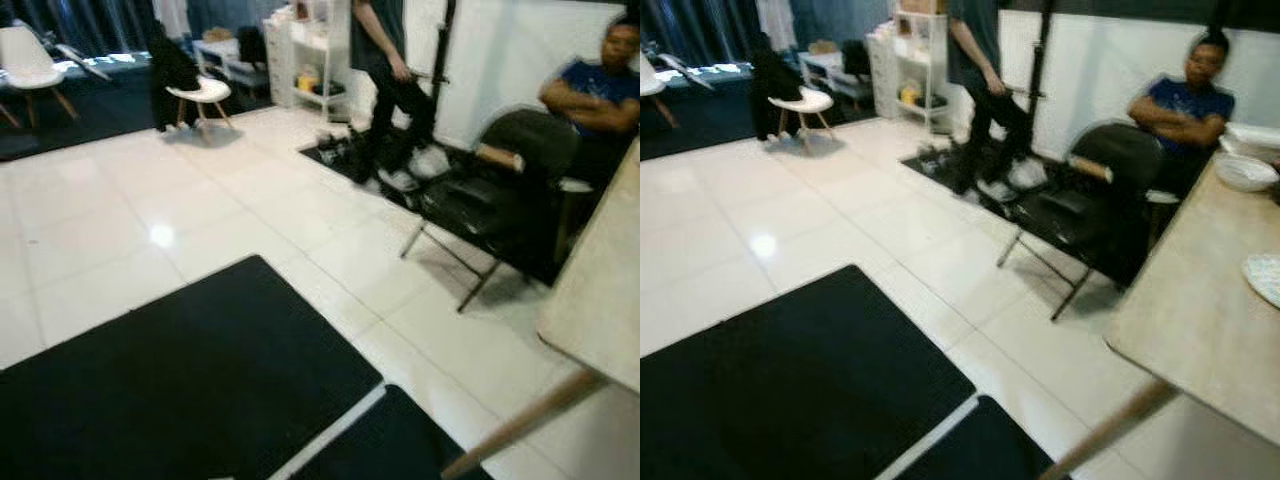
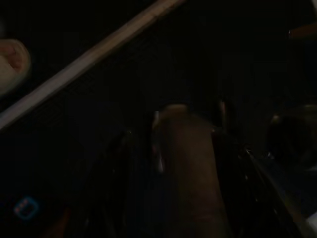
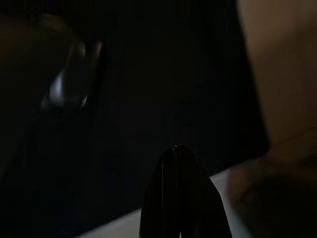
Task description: Restocking fridge
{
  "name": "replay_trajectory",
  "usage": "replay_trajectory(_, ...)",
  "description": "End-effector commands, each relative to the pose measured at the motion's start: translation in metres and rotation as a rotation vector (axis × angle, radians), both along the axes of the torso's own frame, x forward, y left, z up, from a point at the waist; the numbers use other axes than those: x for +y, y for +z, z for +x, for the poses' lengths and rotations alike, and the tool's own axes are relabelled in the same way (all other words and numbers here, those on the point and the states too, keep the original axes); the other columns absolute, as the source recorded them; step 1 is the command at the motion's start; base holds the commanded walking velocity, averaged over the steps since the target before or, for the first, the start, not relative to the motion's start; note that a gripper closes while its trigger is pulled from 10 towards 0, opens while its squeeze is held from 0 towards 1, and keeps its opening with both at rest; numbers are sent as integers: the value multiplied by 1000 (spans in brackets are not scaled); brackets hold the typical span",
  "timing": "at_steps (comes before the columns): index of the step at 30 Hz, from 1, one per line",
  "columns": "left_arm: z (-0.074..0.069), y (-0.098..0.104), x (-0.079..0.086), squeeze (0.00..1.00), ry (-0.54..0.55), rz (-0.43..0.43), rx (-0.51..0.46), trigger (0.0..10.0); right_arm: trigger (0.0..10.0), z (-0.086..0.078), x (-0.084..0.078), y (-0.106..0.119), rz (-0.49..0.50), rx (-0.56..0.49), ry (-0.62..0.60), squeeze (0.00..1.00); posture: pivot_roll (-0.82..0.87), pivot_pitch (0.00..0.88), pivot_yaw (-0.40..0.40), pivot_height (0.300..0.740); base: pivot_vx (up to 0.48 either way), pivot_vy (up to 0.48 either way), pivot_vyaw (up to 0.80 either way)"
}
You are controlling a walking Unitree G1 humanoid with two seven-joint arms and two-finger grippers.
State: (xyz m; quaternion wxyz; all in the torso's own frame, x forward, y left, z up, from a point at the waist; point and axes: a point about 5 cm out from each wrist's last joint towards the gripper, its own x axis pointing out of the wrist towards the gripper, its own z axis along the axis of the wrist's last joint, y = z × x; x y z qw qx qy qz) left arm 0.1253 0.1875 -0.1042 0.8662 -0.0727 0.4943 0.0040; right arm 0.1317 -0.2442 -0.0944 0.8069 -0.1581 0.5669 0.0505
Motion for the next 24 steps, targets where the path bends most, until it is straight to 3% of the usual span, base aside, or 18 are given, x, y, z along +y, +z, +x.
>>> replay_trajectory(1,-10,-3,1,0,1,2,37,10000,10000,-5,5,-3,12,16,-2,0,-102,0,-7,740,341,0,0)
replay_trajectory(16,-10,-3,1,0,2,0,39,10000,10000,-6,5,-3,8,19,9,0,-102,0,-7,740,343,0,0)
replay_trajectory(24,-10,-3,1,0,2,0,39,10000,10000,-6,6,-3,8,22,15,0,-101,0,-9,740,345,0,-766)
